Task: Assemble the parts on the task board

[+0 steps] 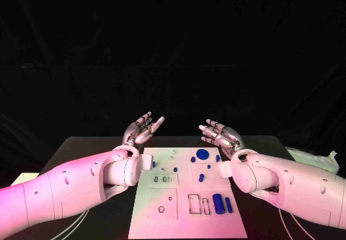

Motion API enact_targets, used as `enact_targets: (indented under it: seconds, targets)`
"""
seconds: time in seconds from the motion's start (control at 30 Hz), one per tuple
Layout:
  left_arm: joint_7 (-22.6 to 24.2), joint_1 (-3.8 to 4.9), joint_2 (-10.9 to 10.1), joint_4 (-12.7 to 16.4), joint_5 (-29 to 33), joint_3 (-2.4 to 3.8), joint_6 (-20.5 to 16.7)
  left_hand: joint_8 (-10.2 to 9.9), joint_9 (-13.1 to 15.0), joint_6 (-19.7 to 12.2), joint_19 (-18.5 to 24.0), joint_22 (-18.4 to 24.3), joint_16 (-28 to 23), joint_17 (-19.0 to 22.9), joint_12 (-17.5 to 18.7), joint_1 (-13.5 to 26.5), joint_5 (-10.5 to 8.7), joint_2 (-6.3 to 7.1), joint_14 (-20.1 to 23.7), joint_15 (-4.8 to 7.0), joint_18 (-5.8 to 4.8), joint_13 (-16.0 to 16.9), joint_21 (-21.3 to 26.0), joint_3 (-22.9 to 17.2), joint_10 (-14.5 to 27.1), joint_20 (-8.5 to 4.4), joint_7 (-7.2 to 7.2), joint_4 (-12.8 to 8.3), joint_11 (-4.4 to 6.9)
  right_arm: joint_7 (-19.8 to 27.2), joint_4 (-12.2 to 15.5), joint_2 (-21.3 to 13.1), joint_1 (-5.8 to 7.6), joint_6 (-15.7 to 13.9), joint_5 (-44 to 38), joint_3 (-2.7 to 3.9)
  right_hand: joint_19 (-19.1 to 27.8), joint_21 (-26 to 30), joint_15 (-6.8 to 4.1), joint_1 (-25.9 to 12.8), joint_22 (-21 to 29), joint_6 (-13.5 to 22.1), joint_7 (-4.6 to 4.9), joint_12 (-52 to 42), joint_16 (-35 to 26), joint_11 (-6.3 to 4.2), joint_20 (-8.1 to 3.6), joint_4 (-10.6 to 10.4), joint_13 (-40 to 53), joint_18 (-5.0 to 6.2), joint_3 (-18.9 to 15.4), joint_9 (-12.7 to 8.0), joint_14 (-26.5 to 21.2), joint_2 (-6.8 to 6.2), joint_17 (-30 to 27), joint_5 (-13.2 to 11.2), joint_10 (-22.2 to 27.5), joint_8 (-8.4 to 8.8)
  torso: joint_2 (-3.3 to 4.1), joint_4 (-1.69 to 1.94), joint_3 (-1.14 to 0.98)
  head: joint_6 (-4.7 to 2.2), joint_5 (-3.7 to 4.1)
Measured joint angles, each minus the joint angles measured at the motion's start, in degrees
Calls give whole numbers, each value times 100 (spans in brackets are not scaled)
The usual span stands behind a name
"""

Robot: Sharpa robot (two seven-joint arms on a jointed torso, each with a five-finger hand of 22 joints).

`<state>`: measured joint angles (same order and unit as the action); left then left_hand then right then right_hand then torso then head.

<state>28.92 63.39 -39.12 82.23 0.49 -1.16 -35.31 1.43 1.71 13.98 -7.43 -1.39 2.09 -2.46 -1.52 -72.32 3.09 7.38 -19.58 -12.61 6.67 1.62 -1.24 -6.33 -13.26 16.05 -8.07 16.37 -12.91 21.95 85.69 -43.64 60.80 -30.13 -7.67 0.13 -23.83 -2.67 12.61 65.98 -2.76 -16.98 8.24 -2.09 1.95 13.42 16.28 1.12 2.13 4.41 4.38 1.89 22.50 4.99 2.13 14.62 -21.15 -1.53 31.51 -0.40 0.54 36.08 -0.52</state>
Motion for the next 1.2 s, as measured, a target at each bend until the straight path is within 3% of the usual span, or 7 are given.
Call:
enact_targets:
  seconds: [0.13,0.23,0.33,0.47,0.6,0.93,1.2]
  targets:
    - [1,0,0,-9,-2,0,94,34,21,162,-121,-35,65,-40,-15,-196,0,-54,-294,-36,51,24,-75,-30,-195,87,-1,41,-88,-187,-57,17,12,394,-237,5,-218,-68,9,205,-32,-260,17,-32,39,28,15,82,27,48,42,24,367,33,29,1,-344,-44,1,0,2,0,0]
    - [2,0,0,-9,-4,-1,139,122,64,567,-616,-139,227,-130,-114,-317,0,-175,-1013,-67,50,68,-261,-98,-700,73,-24,21,-152,-291,-77,21,14,613,-370,5,-564,-168,3,383,-79,-628,39,-91,115,36,23,201,59,133,72,53,933,52,66,36,-850,-92,0,0,3,0,0]
    - [41,1,-170,-2,-10,-2,220,265,134,1271,-2124,-446,567,-284,-271,-465,0,-322,-2274,-27,50,142,-856,-155,-1645,72,-74,-36,-175,-299,-213,-67,58,646,-841,5,-984,-300,-45,539,-133,-1116,76,-167,172,7,29,318,97,265,141,88,1607,72,100,64,-1514,-135,11,1,8,55,13]
    - [95,3,-365,33,-10,-1,297,561,261,2721,-3568,-705,925,-401,-618,-598,0,-455,-3372,260,322,248,-1505,-119,-3400,1,-226,-155,23,-280,-303,-155,126,578,-1407,26,-1481,-472,-141,687,-180,-1867,159,-206,205,-68,29,460,119,403,283,125,2390,73,124,68,-2321,-185,58,1,12,76,31]
    - [109,14,-533,220,-10,0,531,743,312,3661,-4223,-760,1029,-485,-747,-691,0,-549,-4021,473,322,240,-1742,-52,-4095,-167,-438,-273,223,-276,-305,-191,174,528,-1945,45,-1816,-600,-225,757,-191,-2492,254,-206,228,-147,5,590,126,490,413,151,2911,64,135,68,-2844,-221,135,0,14,59,49]
    - [53,68,-990,884,-15,6,1257,648,220,4065,-4756,-685,965,-685,-625,-774,0,-632,-4609,647,319,221,-1756,34,-4613,-350,-435,-435,361,-456,-317,-332,334,481,-3493,152,-2664,-955,-496,857,-248,-3554,476,-206,261,-339,-229,821,135,491,1029,181,4002,-89,153,68,-3762,-221,444,2,46,-64,115]
    - [-48,102,-1301,1519,-5,37,1507,581,208,4070,-4775,-655,917,-715,-576,-774,0,-632,-4650,648,319,217,-1755,66,-4614,-369,-430,-467,361,-1158,-302,-338,454,576,-5300,209,-3301,-1356,-740,861,-384,-4000,357,-206,378,-509,-503,939,144,577,1365,195,4758,-324,203,-169,-4299,-221,713,37,87,-125,222]
